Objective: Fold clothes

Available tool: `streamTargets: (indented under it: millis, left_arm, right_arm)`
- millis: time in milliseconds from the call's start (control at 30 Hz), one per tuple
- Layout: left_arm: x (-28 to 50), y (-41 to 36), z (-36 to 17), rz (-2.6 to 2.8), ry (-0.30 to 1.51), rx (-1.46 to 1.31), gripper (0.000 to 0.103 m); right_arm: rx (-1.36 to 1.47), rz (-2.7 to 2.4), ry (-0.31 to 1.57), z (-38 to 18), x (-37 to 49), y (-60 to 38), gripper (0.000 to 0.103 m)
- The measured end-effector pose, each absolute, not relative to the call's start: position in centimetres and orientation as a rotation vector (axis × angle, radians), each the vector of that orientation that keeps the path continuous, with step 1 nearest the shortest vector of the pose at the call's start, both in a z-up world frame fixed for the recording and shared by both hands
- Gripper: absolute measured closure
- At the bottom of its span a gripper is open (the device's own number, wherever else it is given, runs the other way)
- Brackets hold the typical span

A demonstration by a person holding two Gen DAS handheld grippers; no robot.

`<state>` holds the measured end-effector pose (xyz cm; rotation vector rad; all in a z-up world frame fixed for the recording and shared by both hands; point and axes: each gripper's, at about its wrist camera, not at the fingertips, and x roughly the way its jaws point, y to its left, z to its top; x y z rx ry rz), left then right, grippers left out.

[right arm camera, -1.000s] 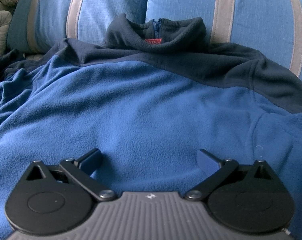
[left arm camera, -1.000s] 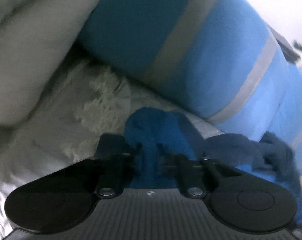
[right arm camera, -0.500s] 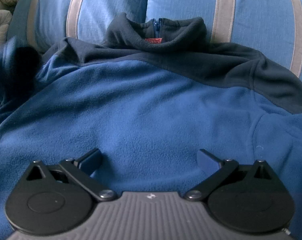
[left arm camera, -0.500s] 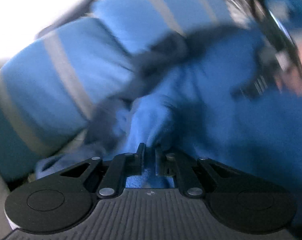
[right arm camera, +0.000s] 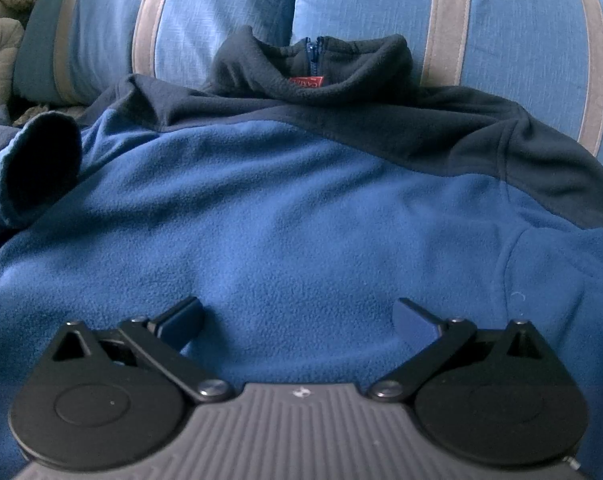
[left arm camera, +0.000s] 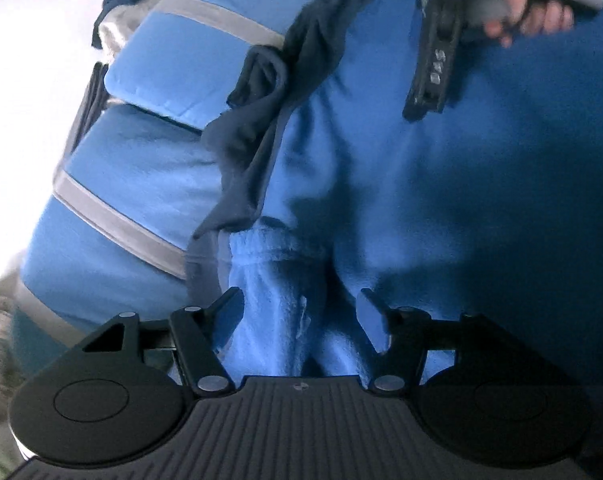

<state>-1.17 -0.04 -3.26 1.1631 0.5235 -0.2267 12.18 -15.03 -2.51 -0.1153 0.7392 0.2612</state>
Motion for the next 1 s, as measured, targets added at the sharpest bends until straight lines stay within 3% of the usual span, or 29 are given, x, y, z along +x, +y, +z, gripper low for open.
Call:
streamTargets:
  millis: [100,600,1000]
  left_arm:
    - [-0.7,-0.7,-3.9,-0.181,0.54,1.173,0.045]
    - [2.8,-0.8,-2.4,-0.069,0.602,1.034,0.087]
    - [0.3,9.8,9.3,0.16,0.328,0.727,0.092]
  right_arm:
    - [-0.116,0.262,0.739,-2.5,12.2,-15.0,0.0]
    - [-0.115,0.265,0.74,-2.5,12.3,-15.1,0.0]
    - [-0.112,0.268,0.732,-2.7,12.2,-15.1,0.0]
